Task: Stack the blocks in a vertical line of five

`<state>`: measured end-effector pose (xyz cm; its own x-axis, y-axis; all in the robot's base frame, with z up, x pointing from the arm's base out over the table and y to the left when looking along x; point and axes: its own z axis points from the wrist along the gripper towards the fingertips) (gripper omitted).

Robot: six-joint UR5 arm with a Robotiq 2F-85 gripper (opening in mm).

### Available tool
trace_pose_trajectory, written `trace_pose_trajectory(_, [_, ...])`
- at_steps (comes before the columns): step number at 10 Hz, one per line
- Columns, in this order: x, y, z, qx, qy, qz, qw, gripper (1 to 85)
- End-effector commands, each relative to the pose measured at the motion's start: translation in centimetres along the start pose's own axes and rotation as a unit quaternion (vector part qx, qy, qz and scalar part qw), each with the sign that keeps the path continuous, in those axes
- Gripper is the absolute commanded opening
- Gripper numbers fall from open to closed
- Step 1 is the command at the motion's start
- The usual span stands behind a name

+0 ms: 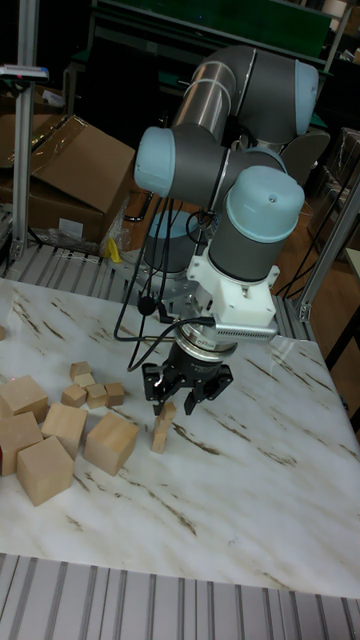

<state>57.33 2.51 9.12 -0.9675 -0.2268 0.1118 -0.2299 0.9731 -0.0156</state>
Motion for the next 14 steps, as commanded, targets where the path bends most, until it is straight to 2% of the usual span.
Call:
trace_pose_trajectory(1, [0.3, -0.2, -0.7, -0.001, 0.001, -0.008, 1.0000, 49.0])
trace_pose_trajectory(2, [0.5, -0.3, -1.2, 0.001, 0.002, -0.008, 1.0000, 49.0])
trace_pose_trajectory(3, [0.9, -1.0, -1.9, 0.014, 0.007, -0.017, 0.9997, 49.0])
trace_pose_trajectory(5, [1.3, -1.4, -2.7, 0.020, 0.012, -0.019, 0.9996, 49.0])
trace_pose_trajectory(7, [1.9, -2.9, -4.0, 0.050, 0.021, -0.031, 0.9980, 49.0])
trace_pose_trajectory(10, [1.9, -2.6, -6.0, 0.038, 0.024, -0.034, 0.9984, 49.0])
trace_pose_trajectory(14, [2.1, -2.8, -6.3, 0.038, 0.030, -0.036, 0.9982, 48.3])
